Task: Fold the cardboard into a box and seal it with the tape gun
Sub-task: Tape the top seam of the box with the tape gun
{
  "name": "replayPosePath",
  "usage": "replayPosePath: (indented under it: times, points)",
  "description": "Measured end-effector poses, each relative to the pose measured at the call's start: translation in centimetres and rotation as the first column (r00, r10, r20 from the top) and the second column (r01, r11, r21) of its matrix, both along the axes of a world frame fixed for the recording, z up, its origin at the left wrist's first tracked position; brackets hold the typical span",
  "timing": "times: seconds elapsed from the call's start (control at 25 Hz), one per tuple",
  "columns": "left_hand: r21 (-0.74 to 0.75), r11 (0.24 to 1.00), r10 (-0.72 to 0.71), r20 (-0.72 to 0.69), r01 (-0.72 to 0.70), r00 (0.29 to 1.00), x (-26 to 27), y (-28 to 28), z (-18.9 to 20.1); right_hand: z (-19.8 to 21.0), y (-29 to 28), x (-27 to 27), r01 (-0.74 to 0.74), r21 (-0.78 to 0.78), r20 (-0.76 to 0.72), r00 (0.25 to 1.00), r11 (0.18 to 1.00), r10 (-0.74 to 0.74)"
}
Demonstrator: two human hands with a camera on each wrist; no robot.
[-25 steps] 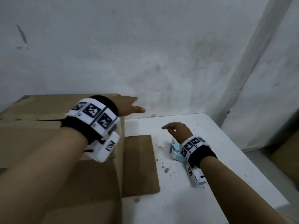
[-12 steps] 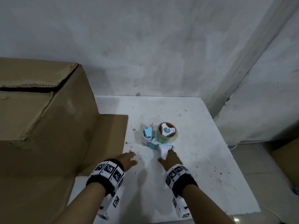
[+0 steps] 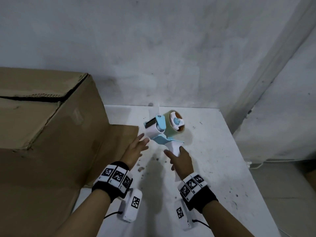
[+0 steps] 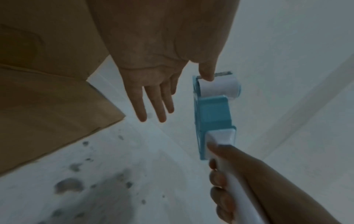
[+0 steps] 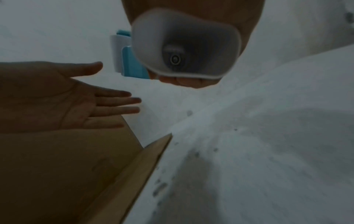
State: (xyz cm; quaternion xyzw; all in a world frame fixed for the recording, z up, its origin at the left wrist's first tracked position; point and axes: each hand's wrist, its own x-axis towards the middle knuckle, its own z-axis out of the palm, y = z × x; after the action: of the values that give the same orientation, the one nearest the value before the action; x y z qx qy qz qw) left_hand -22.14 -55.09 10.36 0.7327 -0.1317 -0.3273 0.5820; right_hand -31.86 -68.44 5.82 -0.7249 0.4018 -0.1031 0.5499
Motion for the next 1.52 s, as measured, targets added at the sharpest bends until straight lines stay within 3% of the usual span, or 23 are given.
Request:
replayPosePath:
  times: [0.08,0.24,0.32,0.48,0.64,0.68,0.76,0.88,0.96,1.2,1.36,1.52]
  points:
    - [-0.077,0.997,0.014,0.059,-0.01,0.998,-0.4,-0.1,1.9,2.1,0.5,0.7,-0.029,-0.038,0.075,0.997,0.999,0.032]
    - [-0.242,0.965,0.133,0.115,-0.102,0.984,-0.5,1.4,5.6,4.9,2.8,2.2,-0.022,-0.275,0.142,0.988,0.961,0.063]
    - [-0.354,0.927,0.175,0.117,-0.123,0.978,0.0,2.8,7.1,6.4,4.0,3.0,0.016,-0.213,0.302,0.952,0.977,0.05]
    - [-0.65,0.735,0.188,-0.08,-0.195,0.979,1.1,6.3,10.4,9.6,6.9,4.4,-0.025,-0.012,0.559,0.828,1.0,0.028]
    - [-0.871,0.454,-0.021,-0.224,-0.19,0.974,1.9,11.8,13.3,13.1,10.4,6.3,-0.131,-0.06,0.61,0.779,0.99,0.14]
    - [-0.887,0.417,-0.046,-0.237,-0.197,0.97,2.2,13.2,13.9,14.1,11.4,6.8,-0.161,-0.074,0.6,0.781,0.984,0.173]
    - [-0.862,0.459,-0.03,-0.256,-0.214,0.966,3.7,16.4,15.4,15.8,14.2,8.1,-0.2,-0.103,0.597,0.771,0.974,0.221]
    - [-0.674,0.724,0.046,-0.164,-0.146,0.985,6.2,21.2,17.4,17.9,18.0,9.9,-0.228,-0.122,0.657,0.711,0.966,0.251]
    - [-0.553,0.829,0.054,-0.073,-0.086,0.996,7.9,24.8,18.5,18.9,21.0,11.4,-0.27,-0.131,0.699,0.657,0.954,0.282]
    - [-0.434,0.876,0.242,0.016,-0.211,0.97,12.4,32.1,20.8,20.6,28.1,15.0,-0.34,-0.186,0.726,0.585,0.922,0.363]
    - [-0.379,0.879,0.348,0.09,-0.291,0.933,14.4,34.9,21.1,21.9,31.1,17.5,-0.498,-0.261,0.647,0.546,0.827,0.533]
    - [-0.347,0.834,0.531,0.297,-0.428,0.794,17.3,36.1,21.5,22.9,32.9,20.0,-0.621,-0.302,0.593,0.471,0.723,0.653]
